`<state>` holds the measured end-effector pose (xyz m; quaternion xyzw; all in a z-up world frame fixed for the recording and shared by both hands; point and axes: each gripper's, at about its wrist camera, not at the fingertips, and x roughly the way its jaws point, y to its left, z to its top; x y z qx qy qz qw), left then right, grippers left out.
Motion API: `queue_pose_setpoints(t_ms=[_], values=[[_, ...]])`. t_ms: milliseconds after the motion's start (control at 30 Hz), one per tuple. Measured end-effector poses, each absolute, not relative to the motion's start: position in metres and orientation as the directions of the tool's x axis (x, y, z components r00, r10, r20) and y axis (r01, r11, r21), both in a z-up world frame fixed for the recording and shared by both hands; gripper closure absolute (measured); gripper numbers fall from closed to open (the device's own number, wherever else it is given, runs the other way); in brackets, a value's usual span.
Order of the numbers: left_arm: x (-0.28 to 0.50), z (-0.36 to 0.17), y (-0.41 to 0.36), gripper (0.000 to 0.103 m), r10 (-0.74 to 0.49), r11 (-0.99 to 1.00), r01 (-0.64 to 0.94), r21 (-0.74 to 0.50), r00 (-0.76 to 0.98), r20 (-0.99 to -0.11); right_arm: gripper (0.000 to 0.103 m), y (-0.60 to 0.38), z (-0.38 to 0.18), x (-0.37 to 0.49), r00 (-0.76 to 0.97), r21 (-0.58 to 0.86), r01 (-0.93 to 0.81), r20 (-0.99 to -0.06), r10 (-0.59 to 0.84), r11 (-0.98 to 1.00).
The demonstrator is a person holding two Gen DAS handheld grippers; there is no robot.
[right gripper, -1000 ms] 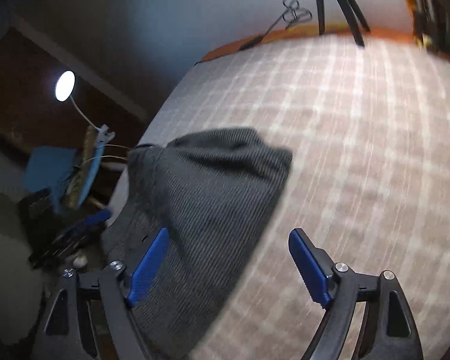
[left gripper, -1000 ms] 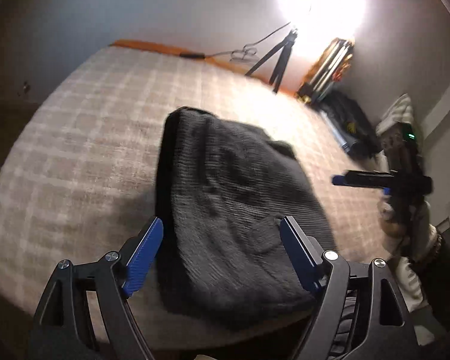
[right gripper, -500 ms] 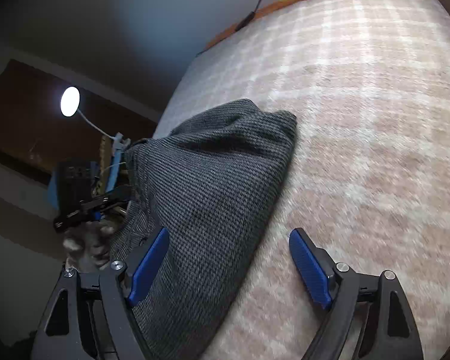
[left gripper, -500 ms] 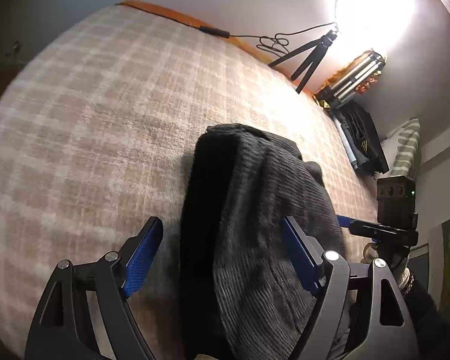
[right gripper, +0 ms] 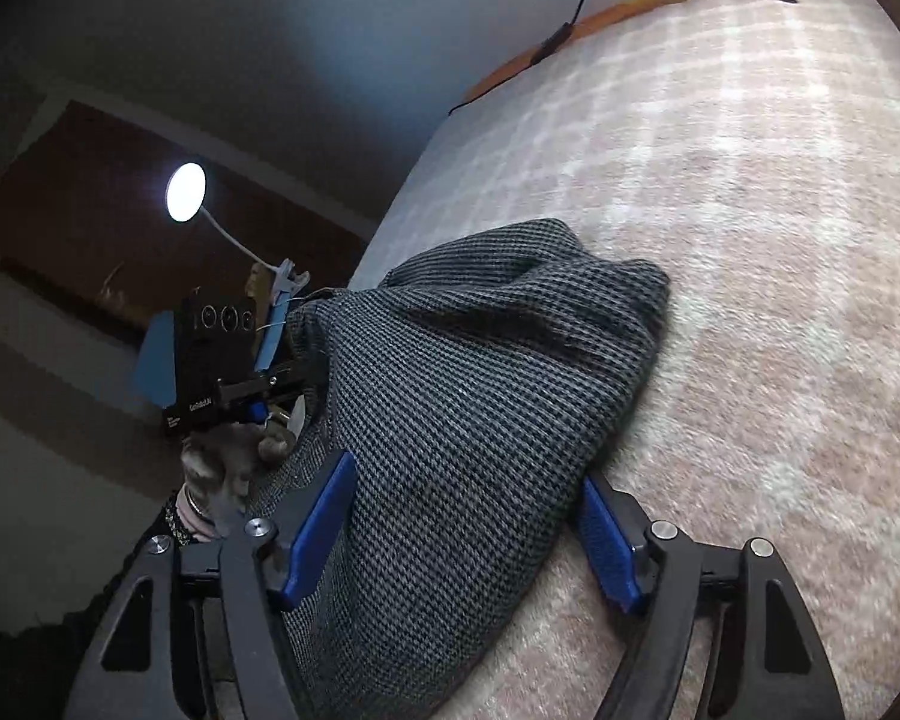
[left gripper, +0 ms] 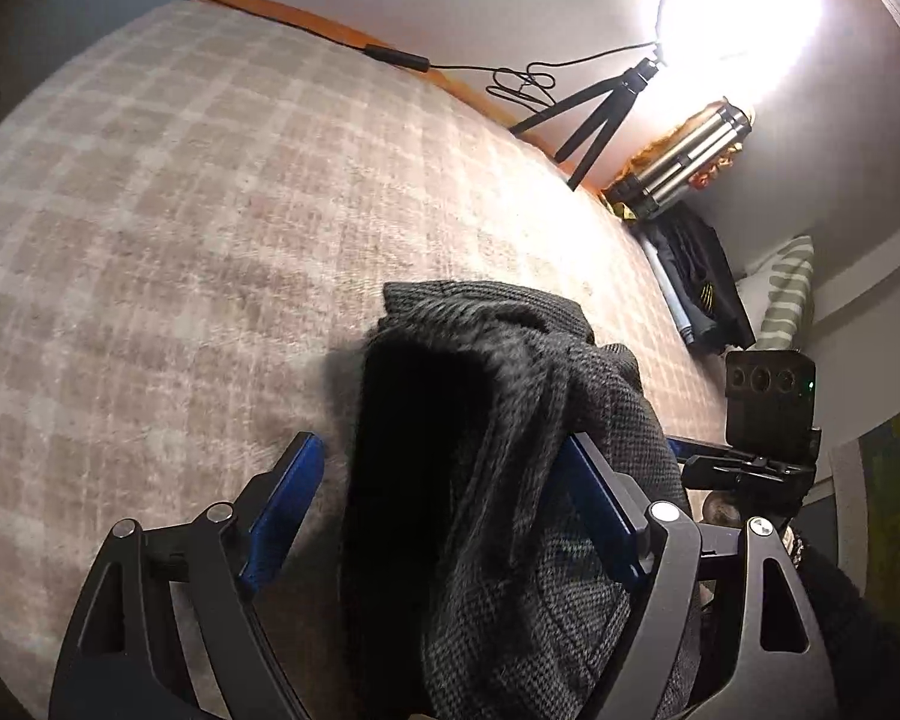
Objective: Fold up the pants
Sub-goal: 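Grasp the folded shorts' edge with the left tool while the right tool grasps beside it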
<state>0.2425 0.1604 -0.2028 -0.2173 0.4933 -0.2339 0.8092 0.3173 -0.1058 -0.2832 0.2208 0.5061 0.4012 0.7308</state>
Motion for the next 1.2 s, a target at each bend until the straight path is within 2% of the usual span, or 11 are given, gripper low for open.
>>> queue_pose_setpoints(t_ms=[67, 100, 133, 167, 267, 367, 567, 800, 1200], values=[[0.244, -0.203, 0.154, 0.023, -0.590, 0.799, 0.170, -0.577, 0.407, -0.697, 0.030, -0.099, -0.284, 0.319, 0.169, 0.731, -0.363, -0.558, 0.812, 0.578], [0.245, -0.204, 0.150, 0.034, -0.596, 0.795, 0.175, -0.581, 0.405, -0.693, 0.031, -0.098, -0.284, 0.318, 0.171, 0.732, -0.364, -0.556, 0.814, 0.576], [0.245, -0.205, 0.147, 0.042, -0.603, 0.790, 0.179, -0.586, 0.397, -0.692, 0.036, -0.095, -0.284, 0.320, 0.169, 0.735, -0.362, -0.553, 0.816, 0.573], [0.246, -0.206, 0.144, 0.049, -0.608, 0.787, 0.179, -0.591, 0.387, -0.693, 0.046, -0.093, -0.285, 0.320, 0.176, 0.734, -0.350, -0.558, 0.811, 0.582], [0.245, -0.202, 0.135, 0.059, -0.572, 0.816, 0.198, -0.542, 0.406, -0.713, 0.068, -0.098, -0.287, 0.320, 0.192, 0.740, -0.317, -0.563, 0.804, 0.593], [0.242, -0.196, 0.137, 0.068, -0.569, 0.817, 0.198, -0.541, 0.422, -0.706, 0.076, -0.097, -0.280, 0.315, 0.212, 0.713, -0.330, -0.583, 0.784, 0.619], [0.231, -0.178, 0.132, 0.079, -0.538, 0.838, 0.218, -0.499, 0.475, -0.696, 0.084, -0.076, -0.242, 0.298, 0.273, 0.582, -0.430, -0.645, 0.714, 0.690], [0.219, -0.154, 0.126, 0.082, -0.544, 0.835, 0.252, -0.490, 0.520, -0.659, 0.087, -0.061, -0.200, 0.277, 0.326, 0.431, -0.523, -0.695, 0.640, 0.735], [0.204, -0.074, 0.066, 0.085, -0.568, 0.823, 0.413, -0.390, 0.605, -0.558, 0.088, -0.097, -0.123, 0.240, 0.504, 0.288, -0.550, -0.634, 0.587, 0.784]])
